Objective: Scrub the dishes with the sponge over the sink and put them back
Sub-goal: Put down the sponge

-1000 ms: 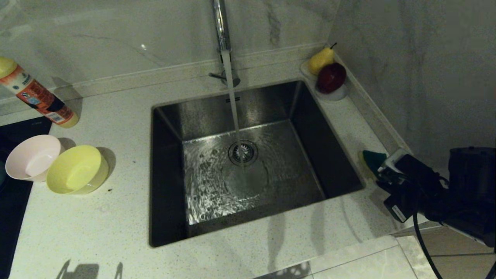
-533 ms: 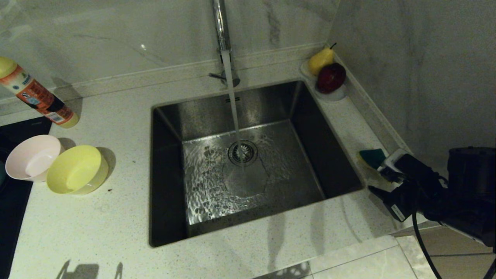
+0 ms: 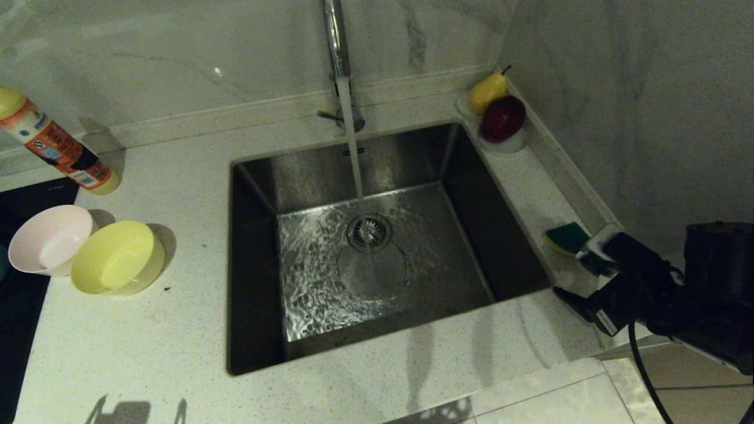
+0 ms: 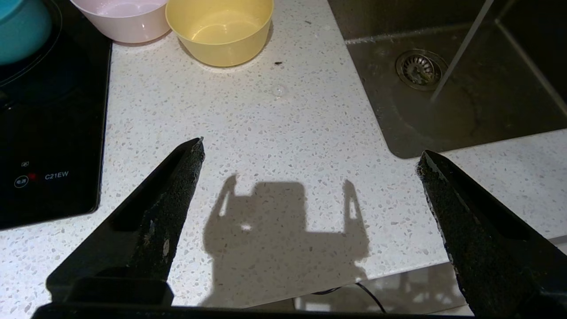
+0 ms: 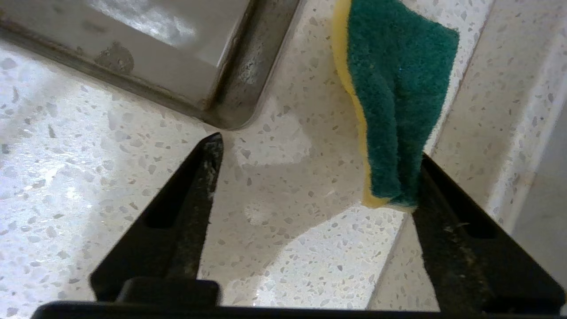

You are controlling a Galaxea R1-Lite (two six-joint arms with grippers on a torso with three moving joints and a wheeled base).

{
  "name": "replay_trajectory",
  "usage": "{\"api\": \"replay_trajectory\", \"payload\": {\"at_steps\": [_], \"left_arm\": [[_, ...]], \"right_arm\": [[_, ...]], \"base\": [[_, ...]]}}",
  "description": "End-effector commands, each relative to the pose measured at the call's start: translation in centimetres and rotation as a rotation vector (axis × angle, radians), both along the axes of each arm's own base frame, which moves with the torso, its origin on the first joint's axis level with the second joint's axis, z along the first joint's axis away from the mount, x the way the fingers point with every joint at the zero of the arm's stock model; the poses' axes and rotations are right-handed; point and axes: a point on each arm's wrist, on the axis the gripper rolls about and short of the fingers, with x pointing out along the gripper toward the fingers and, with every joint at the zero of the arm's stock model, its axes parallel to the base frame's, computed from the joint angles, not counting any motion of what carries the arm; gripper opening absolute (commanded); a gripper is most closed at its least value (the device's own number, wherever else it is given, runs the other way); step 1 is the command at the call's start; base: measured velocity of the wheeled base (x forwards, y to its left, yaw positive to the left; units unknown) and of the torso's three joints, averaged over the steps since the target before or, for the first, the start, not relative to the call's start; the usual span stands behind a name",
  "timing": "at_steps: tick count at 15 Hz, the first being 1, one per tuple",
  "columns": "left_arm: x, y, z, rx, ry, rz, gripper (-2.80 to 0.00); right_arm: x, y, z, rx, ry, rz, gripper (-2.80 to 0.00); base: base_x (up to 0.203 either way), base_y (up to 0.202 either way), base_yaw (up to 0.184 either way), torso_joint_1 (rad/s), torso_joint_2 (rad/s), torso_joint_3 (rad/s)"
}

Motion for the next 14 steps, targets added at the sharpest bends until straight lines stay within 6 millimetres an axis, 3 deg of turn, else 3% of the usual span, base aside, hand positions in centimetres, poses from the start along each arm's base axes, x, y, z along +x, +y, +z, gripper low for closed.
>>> {"api": "replay_trajectory", "payload": {"at_steps": [1, 8, 14], "left_arm": [[0.3, 0.0, -1.1, 0.001, 0.041, 0.000, 0.00], [0.3, 0.0, -1.1, 0.001, 0.041, 0.000, 0.00], [0.3, 0.0, -1.1, 0.001, 0.041, 0.000, 0.00]], "right_arm": [[0.0, 0.1, 0.5, 0.004, -0.017, 0.006, 0.00], [-0.2, 0.3, 0.4, 0.118, 0.033, -0.034, 0.00], [-0.1, 0.3, 1.7, 0.268, 0.004, -0.083, 0.00]], "base": [[0.000, 0.000, 0.000, 0.000, 0.00, 0.000], [0.000, 0.000, 0.000, 0.000, 0.00, 0.000], [0.000, 0.000, 0.000, 0.000, 0.00, 0.000]]}}
